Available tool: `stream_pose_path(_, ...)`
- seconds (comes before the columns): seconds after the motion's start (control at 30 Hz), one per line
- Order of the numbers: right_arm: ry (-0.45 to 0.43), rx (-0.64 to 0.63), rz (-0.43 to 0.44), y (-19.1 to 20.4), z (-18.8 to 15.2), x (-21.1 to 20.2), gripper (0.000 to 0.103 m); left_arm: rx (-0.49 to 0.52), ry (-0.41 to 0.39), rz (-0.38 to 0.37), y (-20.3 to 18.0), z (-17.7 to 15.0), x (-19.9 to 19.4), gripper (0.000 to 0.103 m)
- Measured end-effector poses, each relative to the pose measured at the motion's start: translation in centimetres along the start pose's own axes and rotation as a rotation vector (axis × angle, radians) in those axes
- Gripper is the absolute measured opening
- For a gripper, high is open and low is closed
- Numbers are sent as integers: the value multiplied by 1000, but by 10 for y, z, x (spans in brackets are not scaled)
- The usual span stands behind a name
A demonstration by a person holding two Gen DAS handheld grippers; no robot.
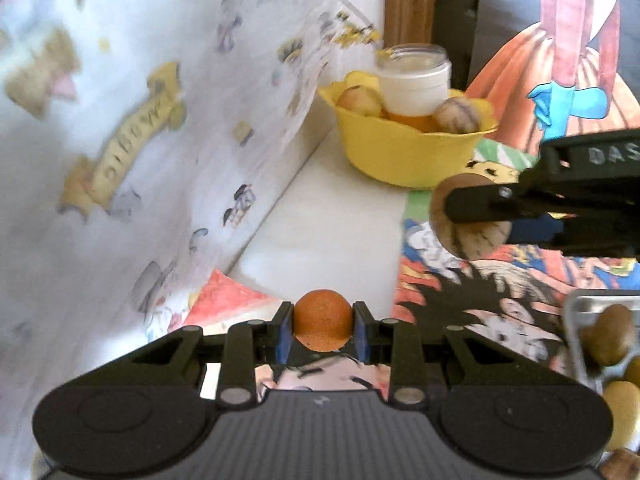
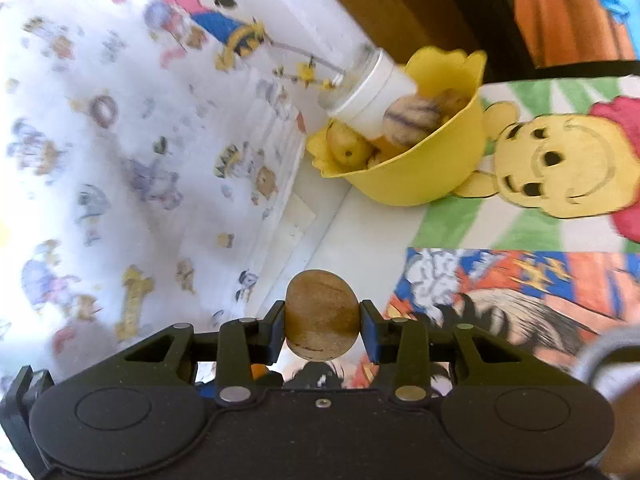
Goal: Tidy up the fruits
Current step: 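Carry the small orange in the left tool to the tray while the right tool carries the brown fruit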
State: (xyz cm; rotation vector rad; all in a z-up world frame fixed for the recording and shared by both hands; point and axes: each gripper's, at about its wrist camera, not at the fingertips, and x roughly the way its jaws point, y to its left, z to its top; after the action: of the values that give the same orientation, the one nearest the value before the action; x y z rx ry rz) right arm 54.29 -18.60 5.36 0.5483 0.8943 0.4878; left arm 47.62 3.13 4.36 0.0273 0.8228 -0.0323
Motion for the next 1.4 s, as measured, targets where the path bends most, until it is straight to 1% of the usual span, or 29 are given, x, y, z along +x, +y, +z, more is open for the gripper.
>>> stream_pose_path(0.2, -43, -3, -30, -4, -18, -74, 41, 5, -5, -12, -27, -6, -46, 34)
stream_pose_path(0.43, -81, -17, -107, -18, -39, -155, 41, 1, 17, -41, -60, -17, -88, 34)
stream_pose_path(0.53, -81, -51, -154, -26, -51, -186, 41, -4, 29, -70, -72, -23, -103, 34)
stream_pose_path(0.7, -65, -76, -228, -46, -77, -227, 41, 21, 44, -128, -96, -35, -120, 34)
stream_pose_path(0.9, -44, -67, -315, -71, -118, -255, 41, 89, 91, -195, -128, -55, -129, 34)
stream_pose_path(1.2, -12, -35, -373, -85, -171, -268, 41, 196, 173, -269, -169, -73, -125, 34)
stream_pose_path(1.4, 19, -30, -410, -89, -195, -272, 40, 253, 256, -326, -184, -100, -124, 34)
